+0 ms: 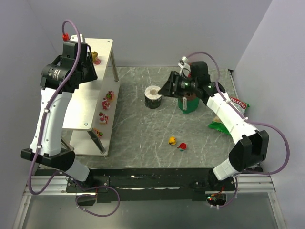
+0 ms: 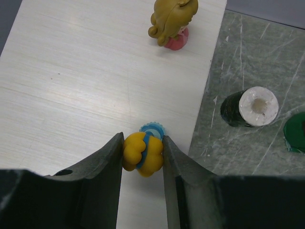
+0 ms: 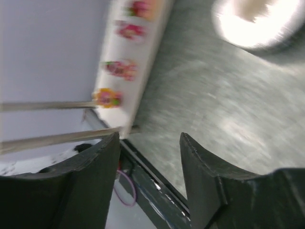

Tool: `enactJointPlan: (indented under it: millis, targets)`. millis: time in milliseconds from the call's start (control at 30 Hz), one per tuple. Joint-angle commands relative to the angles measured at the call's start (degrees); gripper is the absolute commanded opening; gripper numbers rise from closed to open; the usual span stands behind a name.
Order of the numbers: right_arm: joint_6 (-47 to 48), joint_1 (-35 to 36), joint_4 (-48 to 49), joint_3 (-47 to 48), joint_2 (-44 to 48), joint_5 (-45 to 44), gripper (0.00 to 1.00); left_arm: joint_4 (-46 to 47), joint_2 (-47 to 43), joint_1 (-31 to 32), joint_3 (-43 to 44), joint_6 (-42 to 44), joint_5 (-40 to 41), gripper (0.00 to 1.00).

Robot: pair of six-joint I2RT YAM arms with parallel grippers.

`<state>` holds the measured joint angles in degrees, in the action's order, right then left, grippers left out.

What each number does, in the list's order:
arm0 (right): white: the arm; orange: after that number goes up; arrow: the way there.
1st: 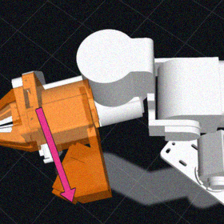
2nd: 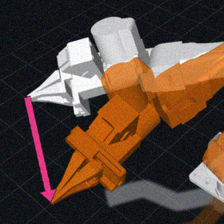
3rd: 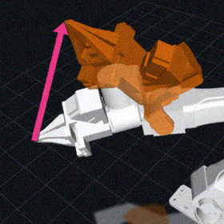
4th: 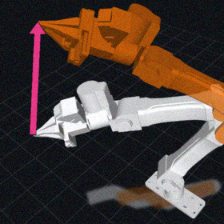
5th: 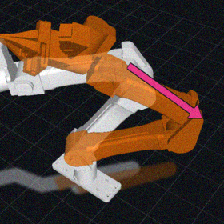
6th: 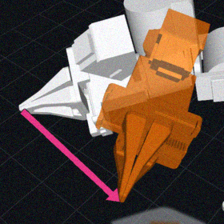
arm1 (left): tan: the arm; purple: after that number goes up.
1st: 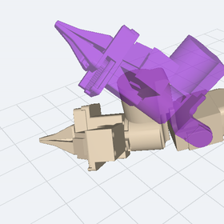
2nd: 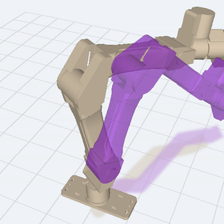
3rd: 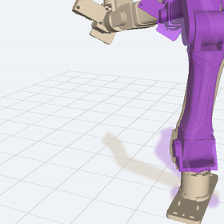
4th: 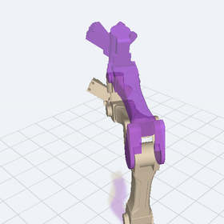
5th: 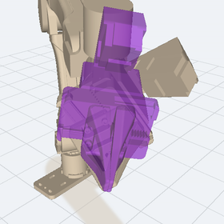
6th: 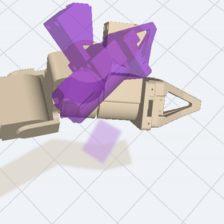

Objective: Place and organize the plastic toys onto the shelf

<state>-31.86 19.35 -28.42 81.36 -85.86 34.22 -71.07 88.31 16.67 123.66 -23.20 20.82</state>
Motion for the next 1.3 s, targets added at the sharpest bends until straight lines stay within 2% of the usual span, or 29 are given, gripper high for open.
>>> enactJointPlan:
  millis: [0, 67, 167, 267, 367, 533, 800, 1267]
  targets:
    - [0.74, 5.68, 9.78, 9.06, -2.98, 5.68, 0.56, 0.49, -3.50, -0.23, -1.05, 0.35, -0.78, 0.08]
    - [-0.65, 7.27, 14.78, 12.05, -4.65, 7.87, 0.50, 0.67, -3.94, -0.23, -1.40, 0.52, -0.87, 0.09]
    - [-1.89, 10.26, 20.16, 17.32, -8.69, 9.72, 0.49, 0.93, -4.11, -0.23, -1.75, 0.79, -1.13, 0.13]
    - [-1.98, 12.46, 18.51, 25.23, -13.79, 8.33, 0.50, 1.46, -3.50, -0.23, -1.67, 1.32, -1.31, 0.13]
    - [-3.29, 12.99, 17.53, 29.11, -16.88, 6.39, 0.50, 1.55, -2.80, -0.14, -1.66, 1.67, -1.66, 0.13]
    - [-2.95, 13.17, 17.00, 25.26, -15.21, 3.23, 0.53, 0.50, -2.97, -0.14, -2.02, 1.14, -1.66, 0.13]
    - [-1.46, 13.52, 12.34, 24.55, -14.07, 1.03, 0.55, -0.21, -2.27, -0.23, -2.46, 0.96, -3.24, 0.16]
    - [1.09, 13.52, 9.35, 16.02, -8.36, -2.49, 0.57, -1.27, 0.90, -0.23, -0.87, 1.58, -1.48, 0.20]
